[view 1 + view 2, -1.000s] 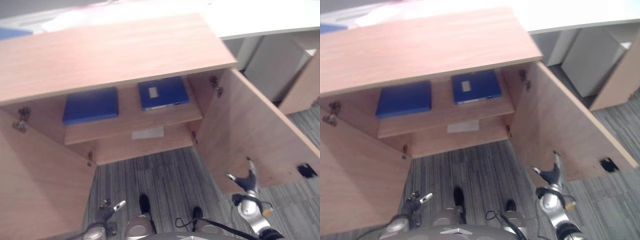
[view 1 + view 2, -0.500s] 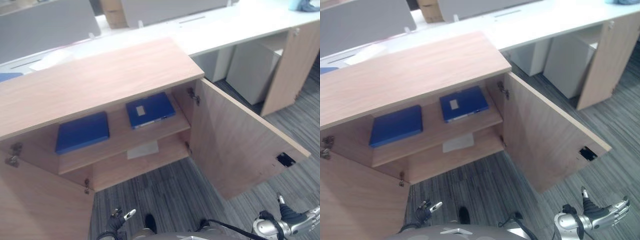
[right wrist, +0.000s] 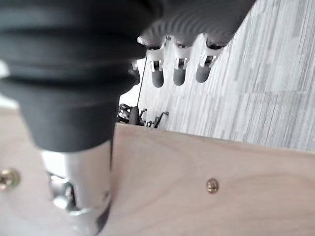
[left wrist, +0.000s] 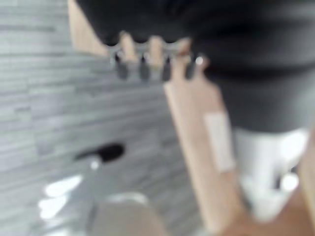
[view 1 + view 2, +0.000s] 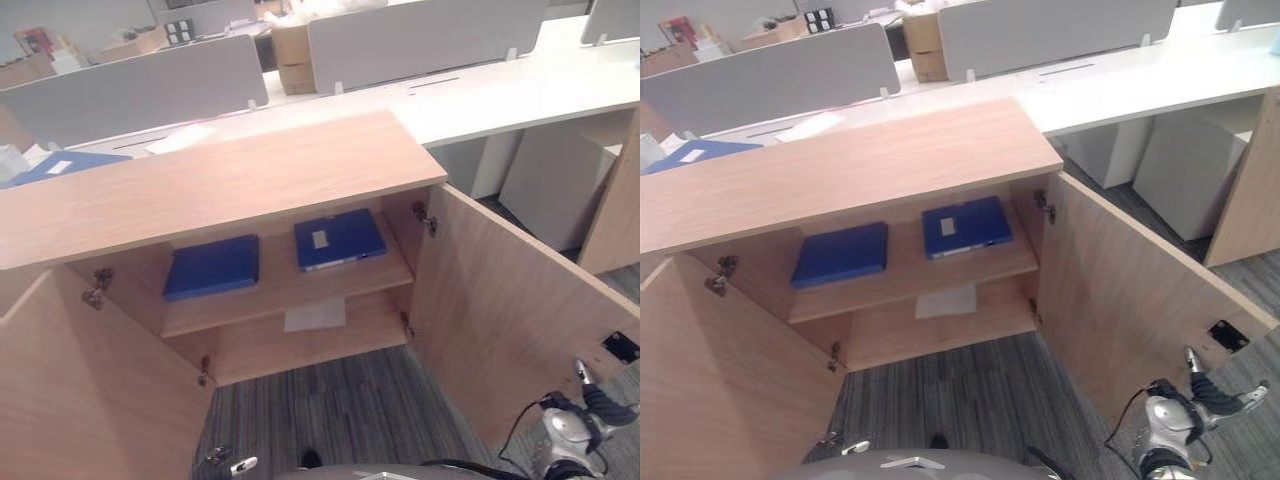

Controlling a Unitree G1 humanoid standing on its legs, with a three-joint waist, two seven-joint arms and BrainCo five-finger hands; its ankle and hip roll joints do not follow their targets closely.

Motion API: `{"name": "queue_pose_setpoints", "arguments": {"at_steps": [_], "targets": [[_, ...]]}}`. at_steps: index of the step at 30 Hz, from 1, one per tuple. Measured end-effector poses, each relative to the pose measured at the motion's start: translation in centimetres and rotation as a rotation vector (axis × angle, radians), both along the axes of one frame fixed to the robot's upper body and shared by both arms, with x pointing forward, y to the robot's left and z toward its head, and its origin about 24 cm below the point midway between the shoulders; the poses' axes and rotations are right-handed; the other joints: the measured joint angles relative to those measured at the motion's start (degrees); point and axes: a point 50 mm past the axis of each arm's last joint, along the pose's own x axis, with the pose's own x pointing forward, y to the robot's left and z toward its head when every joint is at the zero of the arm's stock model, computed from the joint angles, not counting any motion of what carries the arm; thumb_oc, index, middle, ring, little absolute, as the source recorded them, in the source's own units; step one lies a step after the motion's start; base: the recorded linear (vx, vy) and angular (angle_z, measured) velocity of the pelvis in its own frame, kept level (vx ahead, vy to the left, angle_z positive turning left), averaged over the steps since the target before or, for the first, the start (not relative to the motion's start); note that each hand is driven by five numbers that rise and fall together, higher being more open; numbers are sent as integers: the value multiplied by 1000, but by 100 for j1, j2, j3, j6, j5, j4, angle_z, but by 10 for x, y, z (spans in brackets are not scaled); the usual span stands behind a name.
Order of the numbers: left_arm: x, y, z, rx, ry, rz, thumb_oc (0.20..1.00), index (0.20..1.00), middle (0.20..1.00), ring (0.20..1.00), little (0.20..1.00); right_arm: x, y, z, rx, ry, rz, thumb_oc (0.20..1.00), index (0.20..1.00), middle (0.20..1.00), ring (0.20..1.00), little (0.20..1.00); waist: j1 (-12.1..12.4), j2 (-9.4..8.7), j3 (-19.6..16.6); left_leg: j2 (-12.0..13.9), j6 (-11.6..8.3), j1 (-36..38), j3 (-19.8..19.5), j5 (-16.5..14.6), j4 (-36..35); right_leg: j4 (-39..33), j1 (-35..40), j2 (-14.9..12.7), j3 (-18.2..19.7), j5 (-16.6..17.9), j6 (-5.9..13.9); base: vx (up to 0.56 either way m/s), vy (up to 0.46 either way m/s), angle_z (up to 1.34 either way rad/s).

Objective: Put the empty folder in the office cabinet

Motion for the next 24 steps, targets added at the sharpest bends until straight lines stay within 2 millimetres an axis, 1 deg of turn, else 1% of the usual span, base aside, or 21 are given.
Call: {"name": "queue_pose_setpoints", "arguments": {"at_steps": [1, 4, 5, 6, 7, 8, 9, 10, 11, 12, 14, 15, 18, 19, 22, 23, 24], "targets": [[3, 3, 1, 5, -5, -4, 1000, 1000, 1000, 1000, 1000, 3, -4, 3, 4, 3, 42, 1000, 1000, 1000, 1000, 1000, -5, 23, 4, -4, -2, -14, 6, -2, 0, 0, -34, -7, 7, 6, 5, 0, 0, 0], [1, 7, 1, 1, -1, 10, 1000, 1000, 1000, 1000, 1000, 15, -12, 9, 41, 37, 263, 1000, 1000, 1000, 1000, 1000, -29, 115, 60, -11, -7, -126, 9, -11, -1, 0, -89, -15, 4, 21, 10, -10, 6, 0], [1, 7, 1, 1, -1, 10, 1000, 1000, 1000, 1000, 1000, 15, -12, 9, 41, 37, 263, 1000, 1000, 1000, 1000, 1000, -29, 115, 60, -11, -7, -126, 9, -11, -1, 0, -89, -15, 4, 21, 10, -21, 10, 4], [-3, 8, 0, -1, 12, 12, 1000, 1000, 1000, 1000, 1000, 23, -11, 12, 62, 38, 365, 1000, 1000, 1000, 1000, 1000, -36, 133, 62, -11, -79, -179, 18, -83, -2, 0, -157, -18, -3, 35, -11, -34, 8, 6], [1, 10, 0, -1, 3, 18, 1000, 1000, 1000, 1000, 1000, 27, -7, 13, 90, 16, 420, 1000, 1000, 1000, 1000, 1000, -86, 30, 93, -74, -151, -190, 117, -279, 8, -9, -259, -166, -50, 89, -83, -61, 9, -3], [-5, 12, 0, -5, 16, 48, 1000, 1000, 1000, 1000, 1000, 34, -3, 17, 106, -7, 510, 1000, 1000, 1000, 1000, 1000, -153, -167, 243, -286, -2, -100, 311, -300, 221, -8, -258, -415, -84, 175, -48, -53, 6, -11], [-8, 13, -1, -8, 22, 53, 1000, 1000, 1000, 1000, 1000, 35, -2, 19, 105, -5, 550, 1000, 1000, 1000, 1000, 1000, -166, -152, 274, -309, 42, -49, 382, -370, 260, -6, -244, -416, -80, 193, -17, -54, 1, -19], [-11, 11, -1, -18, 24, 76, 1000, 1000, 1000, 1000, 1000, 34, -3, 24, 78, 19, 630, 1000, 1000, 1000, 1000, 1000, -236, -18, 324, -257, 74, 75, 311, -184, -2, -6, -234, -293, -31, 251, 75, -32, 0, -8], [-10, 12, -1, -18, 23, 80, 1000, 1000, 1000, 1000, 1000, 34, -2, 23, 79, 22, 643, 1000, 1000, 1000, 1000, 1000, -243, -27, 341, -236, 78, 55, 303, -171, 0, -6, -236, -291, -28, 249, 76, -50, -4, -11], [-5, 13, 0, -17, 0, 85, 1000, 1000, 1000, 1000, 1000, 35, 4, 20, 86, 55, 721, 1000, 1000, 1000, 1000, 1000, -295, -136, 417, -255, 67, 56, 321, -155, 1, -6, -258, -304, 19, 254, 81, -31, -3, -7], [-1, 12, 1, -22, -17, 81, 1000, 1000, 1000, 1000, 1000, 34, 10, 16, 82, 101, 791, 1000, 1000, 1000, 1000, 1000, -311, -202, 453, -248, 66, 55, 315, -155, 1, -5, -261, -297, 18, 255, 83, -39, -1, -3], [1, 11, 1, -25, -28, 79, 1000, 1000, 1000, 1000, 1000, 32, 16, 14, 77, 124, 845, 1000, 1000, 1000, 1000, 1000, -308, -223, 467, -215, 65, 46, 313, -155, 1, -5, -265, -270, 15, 255, 82, -37, 5, 1], [1, 7, 1, -38, -38, 103, 1000, 1000, 1000, 1000, 1000, 31, 26, 12, 85, 136, 913, 1000, 1000, 1000, 1000, 1000, -308, -258, 488, -159, 65, 17, 337, -156, 1, -6, -313, -203, 0, 256, 79, -12, 23, -3], [3, 4, 1, -46, -46, 108, 1000, 1000, 1000, 1000, 1000, 28, 30, 10, 91, 142, 938, 1000, 1000, 1000, 1000, 1000, -308, -296, 511, -131, 65, 3, 332, -156, 1, -5, -320, -172, -16, 263, 69, -16, 57, 0], [7, 1, 2, -55, -68, 111, 1000, 1000, 1000, 1000, 1000, 23, 41, 6, 101, 150, 984, 1000, 1000, 1000, 1000, 1000, -305, -324, 524, -80, 64, 6, 330, -155, 2, -5, -313, -125, -64, 271, 50, 4, 40, 1], [8, 1, 3, -55, -71, 115, 1000, 1000, 1000, 1000, 1000, 22, 42, 6, 99, 154, 993, 1000, 1000, 1000, 1000, 1000, -306, -326, 524, -73, 63, 10, 326, -154, 2, -6, -309, -119, -73, 274, 45, 25, 64, -1], [10, -4, 2, -62, -81, 129, 1000, 1000, 1000, 1000, 1000, 19, 50, 3, 115, 152, 1023, 1000, 1000, 1000, 1000, 1000, -306, -338, 522, -65, 63, 21, 319, -154, 2, -6, -294, -109, -81, 275, 44, 27, 75, 0]]}}
